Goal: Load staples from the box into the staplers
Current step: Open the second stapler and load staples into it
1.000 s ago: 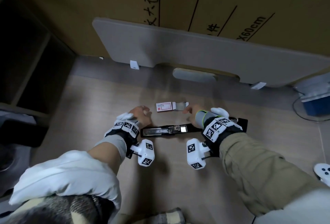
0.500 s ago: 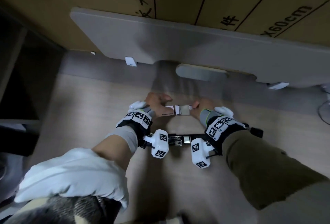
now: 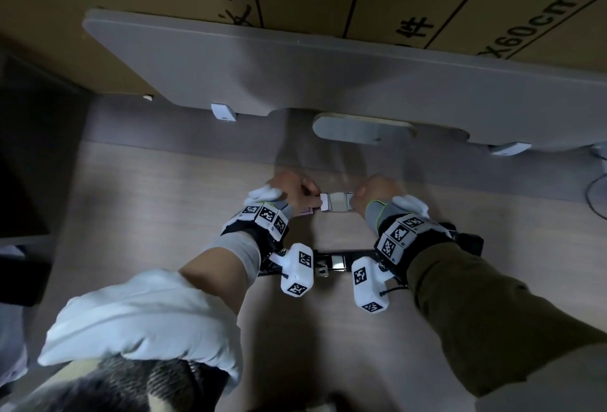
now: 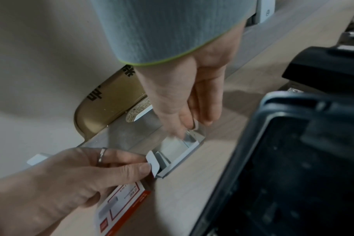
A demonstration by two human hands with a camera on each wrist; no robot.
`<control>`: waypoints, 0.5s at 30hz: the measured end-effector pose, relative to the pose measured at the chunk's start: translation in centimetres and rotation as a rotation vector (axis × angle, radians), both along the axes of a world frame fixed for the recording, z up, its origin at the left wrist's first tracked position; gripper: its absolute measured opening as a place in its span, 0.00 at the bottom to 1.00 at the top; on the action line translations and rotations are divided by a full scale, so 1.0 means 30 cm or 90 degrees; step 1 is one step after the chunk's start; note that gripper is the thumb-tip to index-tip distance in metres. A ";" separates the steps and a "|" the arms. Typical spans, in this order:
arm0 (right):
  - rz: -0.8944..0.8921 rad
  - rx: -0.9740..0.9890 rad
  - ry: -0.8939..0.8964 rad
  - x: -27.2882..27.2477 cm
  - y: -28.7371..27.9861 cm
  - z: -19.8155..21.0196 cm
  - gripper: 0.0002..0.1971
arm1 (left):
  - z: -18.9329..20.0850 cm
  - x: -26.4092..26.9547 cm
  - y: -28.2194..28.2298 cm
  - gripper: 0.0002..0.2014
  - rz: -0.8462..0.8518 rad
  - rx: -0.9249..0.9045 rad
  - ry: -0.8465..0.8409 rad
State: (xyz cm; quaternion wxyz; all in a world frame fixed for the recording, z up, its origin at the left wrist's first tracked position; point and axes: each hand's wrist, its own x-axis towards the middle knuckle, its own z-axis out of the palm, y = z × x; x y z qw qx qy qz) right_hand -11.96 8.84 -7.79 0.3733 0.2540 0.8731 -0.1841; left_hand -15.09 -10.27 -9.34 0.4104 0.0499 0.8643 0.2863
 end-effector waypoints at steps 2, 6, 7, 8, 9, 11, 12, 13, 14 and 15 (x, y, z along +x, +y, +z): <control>0.022 0.009 -0.027 0.004 -0.007 -0.004 0.19 | -0.004 0.007 0.005 0.07 -0.001 0.004 0.011; 0.059 0.038 -0.003 0.016 -0.013 -0.023 0.28 | -0.028 0.016 0.011 0.08 0.018 0.005 0.008; 0.063 0.051 0.001 0.018 -0.009 -0.029 0.30 | -0.036 0.018 0.009 0.08 0.023 0.007 0.004; 0.064 0.053 0.004 0.018 -0.010 -0.029 0.31 | -0.042 0.019 0.005 0.09 0.029 0.002 0.005; 0.070 0.055 0.001 0.016 -0.008 -0.030 0.30 | -0.043 0.019 0.000 0.10 0.034 0.002 0.015; 0.080 0.053 -0.011 0.009 -0.010 -0.022 0.28 | -0.044 0.018 -0.008 0.11 0.026 -0.001 0.023; 0.080 0.044 -0.014 0.007 -0.009 -0.017 0.28 | -0.043 0.014 -0.008 0.09 0.021 0.004 0.012; 0.075 0.034 -0.019 0.005 -0.010 -0.011 0.28 | -0.037 0.010 -0.010 0.07 0.009 0.014 0.001; 0.068 0.032 -0.023 0.002 -0.012 -0.004 0.28 | -0.031 0.006 -0.009 0.07 -0.002 0.019 -0.005; 0.061 0.029 -0.027 0.002 -0.014 0.005 0.28 | -0.023 0.004 -0.010 0.08 -0.007 0.023 -0.001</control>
